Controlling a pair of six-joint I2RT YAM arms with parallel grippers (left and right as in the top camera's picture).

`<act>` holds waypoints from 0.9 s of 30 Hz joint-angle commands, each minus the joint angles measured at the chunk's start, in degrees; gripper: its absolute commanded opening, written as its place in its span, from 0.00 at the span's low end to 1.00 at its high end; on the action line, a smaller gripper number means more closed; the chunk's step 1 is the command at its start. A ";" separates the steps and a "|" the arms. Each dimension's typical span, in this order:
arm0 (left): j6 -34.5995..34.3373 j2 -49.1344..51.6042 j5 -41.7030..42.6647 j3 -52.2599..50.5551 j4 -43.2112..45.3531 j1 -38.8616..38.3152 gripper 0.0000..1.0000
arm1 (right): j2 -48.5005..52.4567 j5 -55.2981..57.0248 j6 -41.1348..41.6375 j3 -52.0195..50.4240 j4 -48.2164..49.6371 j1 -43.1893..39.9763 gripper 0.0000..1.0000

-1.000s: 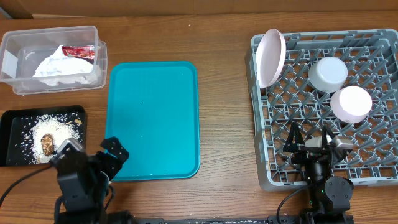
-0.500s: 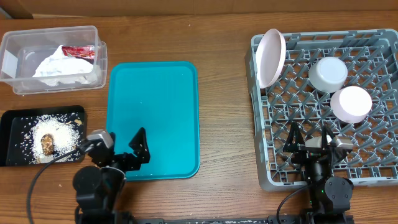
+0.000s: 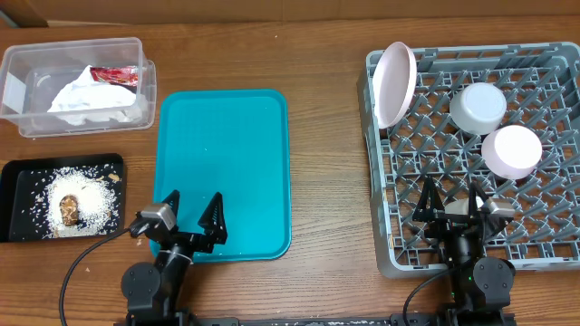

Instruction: Sort waste into correct bins and load items into the dishwasher

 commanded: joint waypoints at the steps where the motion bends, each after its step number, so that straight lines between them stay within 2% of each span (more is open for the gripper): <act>1: 1.73 -1.31 -3.15 -0.66 1.57 -0.44 1.00 | -0.68 -0.09 -0.20 -0.59 0.22 -0.15 1.00; 5: 2.19 -1.31 -2.99 -0.66 5.92 -0.44 1.00 | -0.68 -0.09 -0.20 -0.59 0.22 -0.15 1.00; 8: 6.95 -1.31 -2.91 -0.66 8.79 -0.44 1.00 | -0.68 -0.09 -0.20 -0.59 0.22 -0.15 1.00; 13: 15.85 -1.31 -2.97 -1.53 9.64 -0.59 1.00 | -0.68 -0.09 -0.20 -0.59 0.22 -0.15 1.00; 16: 21.62 -1.31 -5.09 -1.55 5.86 -1.31 1.00 | -0.68 -0.09 -0.20 -0.59 0.24 -0.15 1.00; 20: 24.74 -1.33 -7.67 -1.55 3.91 -2.03 1.00 | -0.68 -0.09 -0.20 -0.59 0.22 -0.15 1.00; 24: 25.53 -1.36 -8.31 -1.55 8.39 -3.58 1.00 | -0.68 -0.09 -0.20 -0.59 0.22 -0.15 1.00; 27: 29.70 -1.36 -8.87 -1.55 8.87 -5.07 1.00 | -0.68 -0.09 -0.20 -0.59 0.22 -0.15 1.00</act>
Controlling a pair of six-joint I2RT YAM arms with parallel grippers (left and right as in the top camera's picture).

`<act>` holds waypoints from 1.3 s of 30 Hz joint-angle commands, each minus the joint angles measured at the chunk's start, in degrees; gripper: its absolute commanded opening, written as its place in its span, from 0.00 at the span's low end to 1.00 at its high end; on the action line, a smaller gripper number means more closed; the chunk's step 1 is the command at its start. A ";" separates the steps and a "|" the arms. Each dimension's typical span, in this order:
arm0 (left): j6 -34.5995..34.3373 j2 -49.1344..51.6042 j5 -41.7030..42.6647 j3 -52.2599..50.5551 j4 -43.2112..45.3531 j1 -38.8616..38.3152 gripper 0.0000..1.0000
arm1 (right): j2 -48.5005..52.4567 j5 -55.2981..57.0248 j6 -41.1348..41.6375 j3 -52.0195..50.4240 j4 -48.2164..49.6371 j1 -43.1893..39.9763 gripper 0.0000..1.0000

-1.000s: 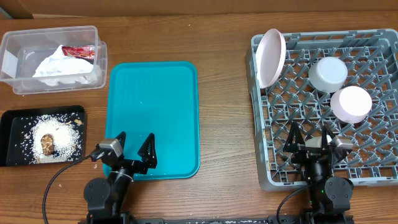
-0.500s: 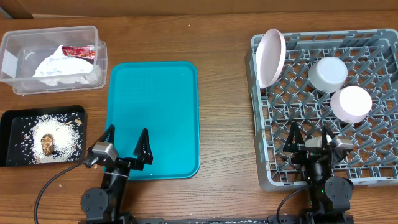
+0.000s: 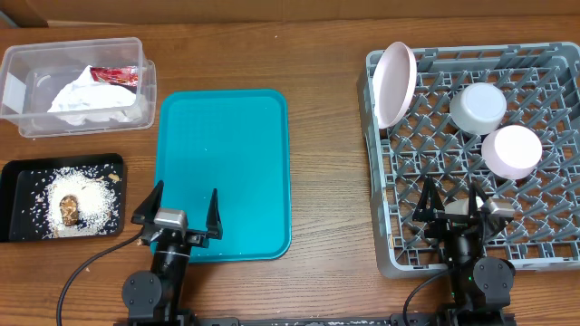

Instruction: Sort waste into correct bins and load items into the dishwasher

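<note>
A bare teal tray (image 3: 224, 163) lies in the middle of the table. My left gripper (image 3: 182, 206) stands open over its near left corner, holding nothing. The grey dish rack (image 3: 555, 240) at the right carries a pink plate (image 3: 395, 83) on edge, a white bowl (image 3: 478, 107) and a pink bowl (image 3: 512, 150), both upside down. My right gripper (image 3: 449, 200) stands open over the rack's near part, holding nothing. A clear bin (image 3: 23, 86) at the far left contains crumpled white paper (image 3: 91, 98) and a red wrapper (image 3: 116, 74). A black tray (image 3: 18, 226) holds rice and food scraps (image 3: 69, 206).
The wooden table (image 3: 326, 181) shows between the teal tray and the rack. A cable (image 3: 86, 263) runs from the left arm toward the front edge.
My left gripper has turned and shifted slightly left, its fingers now more square over the teal tray's near left corner. The right arm and all objects are unchanged.
</note>
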 commanded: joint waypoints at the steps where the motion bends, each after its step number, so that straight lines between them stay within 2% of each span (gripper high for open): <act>1: 6.75 -0.70 -2.27 -0.24 -1.11 -1.73 1.00 | -0.68 -0.09 -0.22 -0.59 0.20 -0.15 1.00; 5: 8.11 -0.70 -4.07 -0.24 -8.35 -2.01 1.00 | -0.68 -0.09 -0.22 -0.59 0.20 -0.15 1.00; 39: 7.08 -0.63 -4.90 -0.22 -8.09 -1.95 1.00 | -0.68 -0.09 -0.22 -0.59 0.20 -0.15 1.00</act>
